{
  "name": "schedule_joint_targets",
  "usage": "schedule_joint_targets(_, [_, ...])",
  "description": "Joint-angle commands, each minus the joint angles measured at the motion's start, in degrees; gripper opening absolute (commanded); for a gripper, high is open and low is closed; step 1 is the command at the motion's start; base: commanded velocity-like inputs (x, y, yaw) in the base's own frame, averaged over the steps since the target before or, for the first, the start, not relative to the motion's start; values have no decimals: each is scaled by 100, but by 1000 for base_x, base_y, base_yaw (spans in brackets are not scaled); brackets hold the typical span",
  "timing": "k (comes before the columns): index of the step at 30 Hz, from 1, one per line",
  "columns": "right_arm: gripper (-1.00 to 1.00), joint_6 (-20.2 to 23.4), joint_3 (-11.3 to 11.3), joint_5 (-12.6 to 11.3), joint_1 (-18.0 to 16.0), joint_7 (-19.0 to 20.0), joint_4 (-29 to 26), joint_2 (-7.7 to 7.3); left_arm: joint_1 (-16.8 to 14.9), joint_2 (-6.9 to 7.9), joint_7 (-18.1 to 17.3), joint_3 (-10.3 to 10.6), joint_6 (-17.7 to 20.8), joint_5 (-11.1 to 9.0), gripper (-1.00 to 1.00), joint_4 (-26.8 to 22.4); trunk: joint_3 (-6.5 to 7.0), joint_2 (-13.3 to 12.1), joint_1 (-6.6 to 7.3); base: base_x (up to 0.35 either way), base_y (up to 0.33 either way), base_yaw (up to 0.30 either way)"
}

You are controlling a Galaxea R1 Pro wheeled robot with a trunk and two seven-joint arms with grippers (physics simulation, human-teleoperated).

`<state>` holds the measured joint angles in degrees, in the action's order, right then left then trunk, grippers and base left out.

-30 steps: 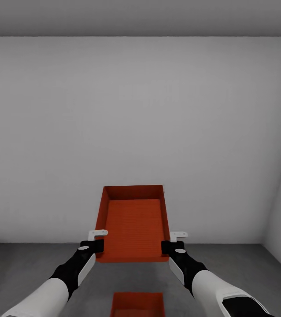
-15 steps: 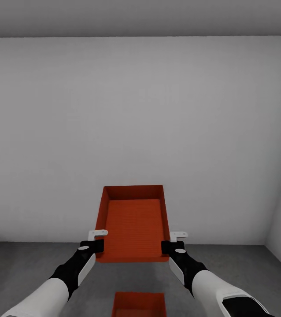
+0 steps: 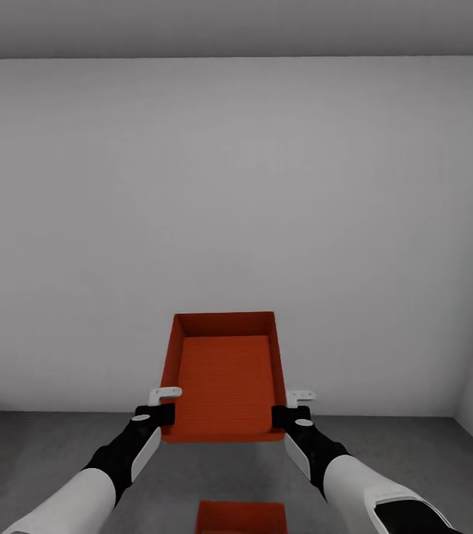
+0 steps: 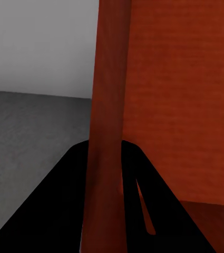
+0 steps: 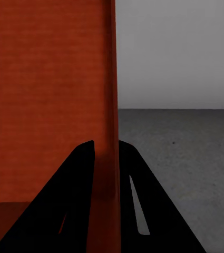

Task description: Move the two storage containers from the living room to the garage. In the garage, place one container on the floor and stack the other container on top of it (either order is fine).

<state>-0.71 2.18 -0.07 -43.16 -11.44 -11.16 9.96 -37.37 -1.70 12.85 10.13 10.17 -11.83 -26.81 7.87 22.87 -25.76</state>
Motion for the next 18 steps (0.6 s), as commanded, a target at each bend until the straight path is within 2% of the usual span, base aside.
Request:
schedule_joint_targets(1, [-100,-360,-244,86,-7,-113,-17,-323,2,21,591,-425,38,-30,-100,0,-2,5,-2,4,3,0])
schedule_joint_targets(10, [-100,-364,-246,86,-6,-113,-17,-325,2,21,593,-425,38,-30,-100,0,-2,5,-2,1,0,-3])
schedule_joint_targets(18, [-100,-336,-255,80,-6,-159,-17,-320,2,21,594,-425,38,-30,-100,0,9,5,-2,0,0,-104])
